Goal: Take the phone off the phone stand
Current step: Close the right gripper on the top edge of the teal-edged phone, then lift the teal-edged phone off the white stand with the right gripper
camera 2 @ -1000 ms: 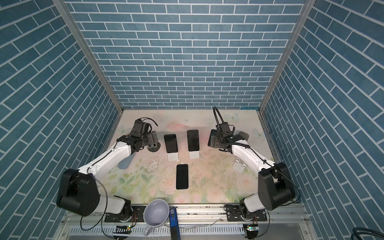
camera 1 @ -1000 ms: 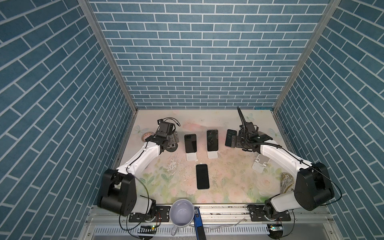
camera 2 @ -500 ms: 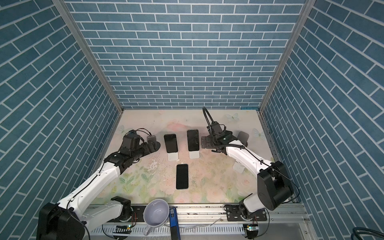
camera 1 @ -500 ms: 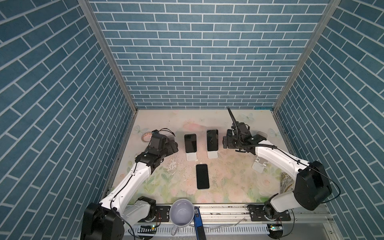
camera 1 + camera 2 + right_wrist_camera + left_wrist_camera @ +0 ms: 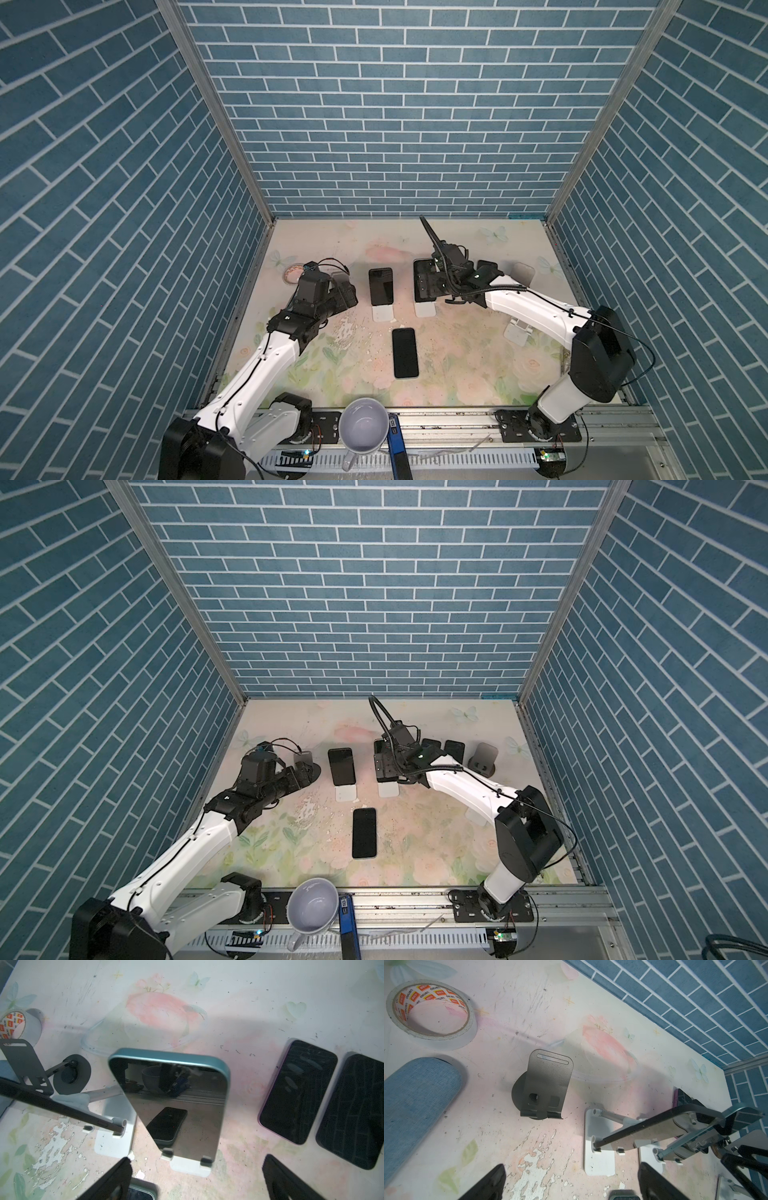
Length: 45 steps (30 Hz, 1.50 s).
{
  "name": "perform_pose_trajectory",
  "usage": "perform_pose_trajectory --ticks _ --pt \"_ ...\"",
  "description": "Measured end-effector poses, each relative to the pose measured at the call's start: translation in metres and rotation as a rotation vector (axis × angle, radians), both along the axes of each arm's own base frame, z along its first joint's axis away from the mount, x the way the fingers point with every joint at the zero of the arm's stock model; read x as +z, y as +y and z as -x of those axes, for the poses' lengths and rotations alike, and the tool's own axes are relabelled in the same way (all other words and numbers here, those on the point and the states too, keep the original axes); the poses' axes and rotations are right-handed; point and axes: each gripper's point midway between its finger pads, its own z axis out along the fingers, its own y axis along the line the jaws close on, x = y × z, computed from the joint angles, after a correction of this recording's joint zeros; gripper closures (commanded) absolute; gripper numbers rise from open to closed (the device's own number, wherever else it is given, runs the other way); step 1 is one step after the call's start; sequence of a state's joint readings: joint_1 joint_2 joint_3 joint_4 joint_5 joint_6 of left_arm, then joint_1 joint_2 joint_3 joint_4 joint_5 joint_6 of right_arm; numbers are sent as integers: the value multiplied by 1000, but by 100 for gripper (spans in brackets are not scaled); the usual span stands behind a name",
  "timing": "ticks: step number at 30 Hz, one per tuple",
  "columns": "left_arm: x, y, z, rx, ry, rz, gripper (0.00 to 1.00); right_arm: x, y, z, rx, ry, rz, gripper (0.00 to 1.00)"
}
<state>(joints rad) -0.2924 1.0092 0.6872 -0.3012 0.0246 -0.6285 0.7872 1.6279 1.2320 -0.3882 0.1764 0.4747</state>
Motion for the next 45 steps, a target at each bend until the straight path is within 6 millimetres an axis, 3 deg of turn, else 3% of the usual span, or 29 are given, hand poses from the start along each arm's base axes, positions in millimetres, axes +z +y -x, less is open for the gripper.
perform_pose_trajectory --ticks 6,20,31,38,42,45 --pt "0 0 1 -3 3 2 0 -6 14 -1 4 -39 20 1" --pt "-9 0 5 -6 30 -5 0 -8 18 -22 -86 -93 44 4" --pt "-10 0 5 -16 30 -17 0 -16 23 -31 -151 -71 41 15" --pt "-14 0 5 -20 40 -25 0 -25 21 -30 -182 -45 59 28" --pt "-16 0 5 -23 47 -30 0 -25 20 -30 -189 -44 59 41" --pt "-18 0 4 -26 51 -35 0 -25 20 -30 -189 -43 59 42"
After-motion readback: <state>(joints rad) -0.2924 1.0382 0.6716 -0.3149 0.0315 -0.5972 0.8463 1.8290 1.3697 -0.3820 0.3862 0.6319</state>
